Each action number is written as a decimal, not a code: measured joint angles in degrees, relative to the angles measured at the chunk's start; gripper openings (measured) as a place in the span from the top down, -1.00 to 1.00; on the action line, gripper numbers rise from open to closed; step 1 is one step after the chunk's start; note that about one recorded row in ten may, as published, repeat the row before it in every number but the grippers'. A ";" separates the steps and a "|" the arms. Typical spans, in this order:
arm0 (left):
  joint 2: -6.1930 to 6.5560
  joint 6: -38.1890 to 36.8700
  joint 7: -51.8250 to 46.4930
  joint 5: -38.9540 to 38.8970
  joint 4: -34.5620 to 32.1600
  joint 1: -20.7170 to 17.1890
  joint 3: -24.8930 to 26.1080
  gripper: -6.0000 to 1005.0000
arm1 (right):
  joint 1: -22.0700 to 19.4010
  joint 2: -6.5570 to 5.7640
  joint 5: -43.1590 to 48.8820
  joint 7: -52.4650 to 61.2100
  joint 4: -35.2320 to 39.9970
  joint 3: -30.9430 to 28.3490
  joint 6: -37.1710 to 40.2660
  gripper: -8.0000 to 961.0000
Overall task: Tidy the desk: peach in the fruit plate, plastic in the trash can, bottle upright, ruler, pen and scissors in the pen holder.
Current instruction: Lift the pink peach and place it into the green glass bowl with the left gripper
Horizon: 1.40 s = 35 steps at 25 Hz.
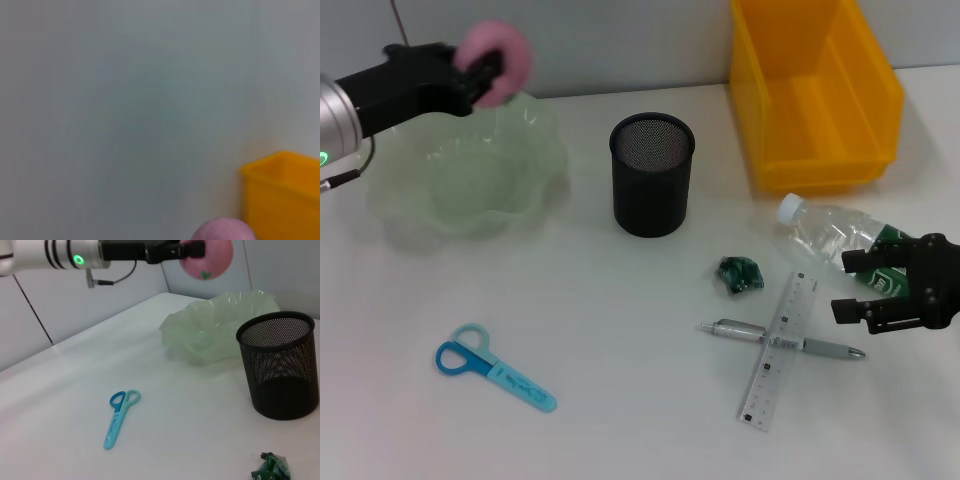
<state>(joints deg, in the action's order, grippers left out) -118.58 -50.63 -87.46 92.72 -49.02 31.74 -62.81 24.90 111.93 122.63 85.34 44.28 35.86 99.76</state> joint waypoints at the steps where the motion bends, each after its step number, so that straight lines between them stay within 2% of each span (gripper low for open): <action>1: 0.03 1.58 0.84 -0.46 1.11 0.26 -0.02 0.45 | 0.00 0.01 -0.01 0.00 0.00 0.00 0.00 -0.73; 7: 0.06 10.30 5.97 -0.58 8.03 1.96 -0.69 0.54 | 0.06 0.04 -0.02 0.00 0.02 0.00 0.00 -0.73; 11: 0.07 11.07 6.18 -0.59 8.82 2.01 -0.74 0.58 | 0.15 0.04 0.07 0.00 0.02 0.00 0.00 -0.73; 14: -0.08 12.38 6.12 -0.99 12.18 2.07 -0.91 0.65 | 0.19 0.04 0.09 0.00 0.02 0.00 0.00 -0.73; 23: -0.18 11.95 5.67 -2.03 12.75 1.72 -0.91 0.51 | 0.59 -0.01 0.16 -0.02 0.02 0.40 0.00 -0.74; 29: -0.19 11.64 5.67 -3.84 12.81 1.26 -1.02 0.01 | 0.60 -0.07 0.16 -0.08 0.01 0.52 0.00 -0.74; 35: 0.03 9.22 5.67 -5.28 12.81 0.86 -0.55 -0.38 | 0.58 -0.14 0.16 -0.20 0.01 0.49 0.00 -0.74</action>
<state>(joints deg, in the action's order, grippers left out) -118.54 -41.41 -81.79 87.44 -36.21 32.60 -63.36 25.48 111.79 122.79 85.15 44.29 36.35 99.75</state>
